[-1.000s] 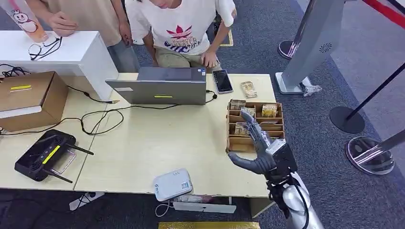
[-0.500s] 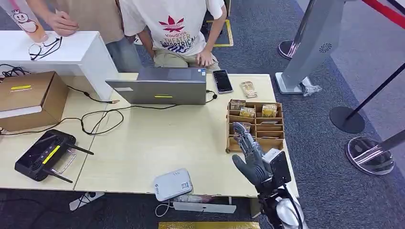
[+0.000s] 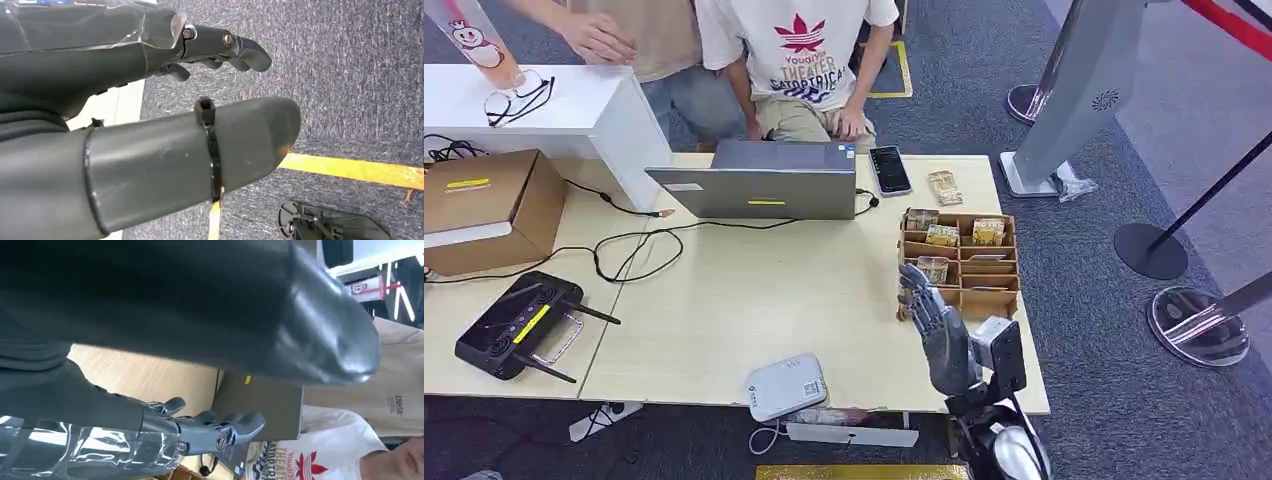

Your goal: Pass the card to the sensor for recognition and then transmit it.

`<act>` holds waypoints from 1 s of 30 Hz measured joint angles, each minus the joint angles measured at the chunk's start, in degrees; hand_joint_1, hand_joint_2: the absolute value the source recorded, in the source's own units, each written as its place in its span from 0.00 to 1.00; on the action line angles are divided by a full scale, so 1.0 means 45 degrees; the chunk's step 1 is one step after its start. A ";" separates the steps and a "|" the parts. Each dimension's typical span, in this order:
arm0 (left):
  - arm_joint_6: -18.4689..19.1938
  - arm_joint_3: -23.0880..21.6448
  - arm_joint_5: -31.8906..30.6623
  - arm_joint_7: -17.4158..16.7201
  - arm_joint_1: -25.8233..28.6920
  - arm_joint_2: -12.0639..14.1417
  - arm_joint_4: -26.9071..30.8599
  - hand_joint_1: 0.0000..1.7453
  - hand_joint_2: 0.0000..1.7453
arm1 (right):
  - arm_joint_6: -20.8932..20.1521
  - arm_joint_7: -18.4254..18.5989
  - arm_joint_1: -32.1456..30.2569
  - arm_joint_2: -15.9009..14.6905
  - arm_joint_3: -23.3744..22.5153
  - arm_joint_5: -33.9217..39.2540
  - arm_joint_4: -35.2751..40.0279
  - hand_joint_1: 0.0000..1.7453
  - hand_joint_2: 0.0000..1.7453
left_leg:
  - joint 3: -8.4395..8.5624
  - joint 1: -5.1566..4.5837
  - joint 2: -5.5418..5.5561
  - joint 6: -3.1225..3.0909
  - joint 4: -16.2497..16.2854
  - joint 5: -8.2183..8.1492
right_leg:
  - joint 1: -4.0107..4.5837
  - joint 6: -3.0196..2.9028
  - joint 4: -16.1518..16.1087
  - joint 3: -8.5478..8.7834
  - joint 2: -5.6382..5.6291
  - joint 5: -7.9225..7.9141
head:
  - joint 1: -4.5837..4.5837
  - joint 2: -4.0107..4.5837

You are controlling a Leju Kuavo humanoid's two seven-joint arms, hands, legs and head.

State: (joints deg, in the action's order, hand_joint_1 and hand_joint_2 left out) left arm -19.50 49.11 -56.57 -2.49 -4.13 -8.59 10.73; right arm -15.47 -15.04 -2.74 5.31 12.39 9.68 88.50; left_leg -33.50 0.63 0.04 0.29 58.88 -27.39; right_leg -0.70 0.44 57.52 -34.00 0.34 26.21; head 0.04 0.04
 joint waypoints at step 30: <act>0.0024 -0.0019 -0.0330 -0.0068 0.0009 -0.0083 0.0000 0.00 0.00 | 0.0689 0.0422 -0.0796 0.0073 -0.0744 0.0122 0.0792 0.00 1.00 | 0.0001 0.0000 -0.0001 0.0000 0.0000 -0.0001 | 0.0000 0.0000 -0.0002 0.0000 -0.0001 0.0000 | 0.0005 0.0000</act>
State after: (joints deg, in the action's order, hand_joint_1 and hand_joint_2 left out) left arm -19.39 49.03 -58.05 -2.80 -4.09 -8.96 10.73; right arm -12.37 -13.14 -6.33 5.64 9.05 10.23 92.06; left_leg -33.50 0.63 0.04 0.29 58.88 -27.40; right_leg -0.70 0.44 57.51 -34.00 0.34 26.21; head 0.07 0.04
